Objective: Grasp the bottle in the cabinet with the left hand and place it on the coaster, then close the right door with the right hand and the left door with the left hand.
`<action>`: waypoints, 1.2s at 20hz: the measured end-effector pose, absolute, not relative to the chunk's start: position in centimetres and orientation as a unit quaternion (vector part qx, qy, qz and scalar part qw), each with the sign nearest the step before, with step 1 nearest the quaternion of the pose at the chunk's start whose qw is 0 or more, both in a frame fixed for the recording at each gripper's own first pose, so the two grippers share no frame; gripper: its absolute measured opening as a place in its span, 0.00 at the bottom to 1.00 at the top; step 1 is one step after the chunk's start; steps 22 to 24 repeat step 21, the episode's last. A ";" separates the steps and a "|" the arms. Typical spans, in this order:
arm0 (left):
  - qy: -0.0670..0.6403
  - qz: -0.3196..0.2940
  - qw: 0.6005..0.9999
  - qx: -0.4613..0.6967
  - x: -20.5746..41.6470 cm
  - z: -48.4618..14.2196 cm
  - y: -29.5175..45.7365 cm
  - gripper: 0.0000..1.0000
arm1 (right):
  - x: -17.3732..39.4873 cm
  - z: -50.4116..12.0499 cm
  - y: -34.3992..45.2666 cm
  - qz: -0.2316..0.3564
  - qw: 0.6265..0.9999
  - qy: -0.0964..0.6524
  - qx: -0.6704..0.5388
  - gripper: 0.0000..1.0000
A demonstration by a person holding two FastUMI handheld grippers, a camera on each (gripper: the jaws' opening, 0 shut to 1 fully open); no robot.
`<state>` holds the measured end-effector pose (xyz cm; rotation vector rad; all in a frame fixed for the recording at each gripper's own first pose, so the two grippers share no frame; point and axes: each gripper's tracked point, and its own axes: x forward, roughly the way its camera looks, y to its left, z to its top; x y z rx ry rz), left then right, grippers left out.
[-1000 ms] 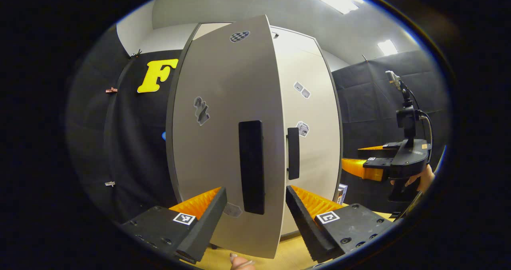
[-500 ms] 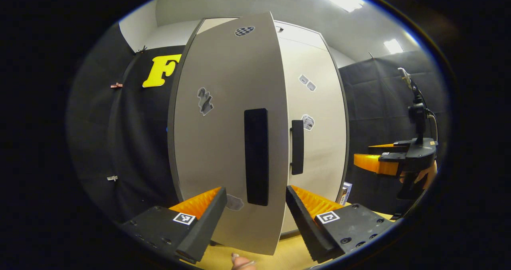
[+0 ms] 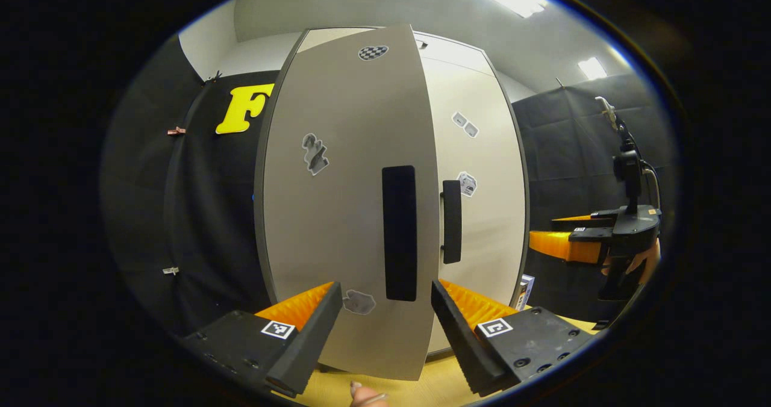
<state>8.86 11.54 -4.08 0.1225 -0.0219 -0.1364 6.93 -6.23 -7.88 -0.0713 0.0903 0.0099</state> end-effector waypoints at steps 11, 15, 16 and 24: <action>-0.011 -0.080 0.995 0.061 9.1 -4.6 11.5 0.94 | 6.7 -7.8 -5.5 0.004 0.998 0.047 -0.043 0.98; -0.013 -0.086 0.994 0.061 8.9 -4.5 11.6 0.95 | 6.7 -7.9 -5.4 0.002 0.998 0.050 -0.043 0.97; -0.013 -0.086 0.994 0.062 9.0 -4.5 11.6 0.94 | 6.6 -7.8 -5.4 0.001 0.998 0.049 -0.043 0.97; -0.016 -0.080 0.995 0.062 8.9 -4.5 11.9 0.94 | 6.5 -7.6 -5.2 -0.002 0.998 0.047 -0.040 0.97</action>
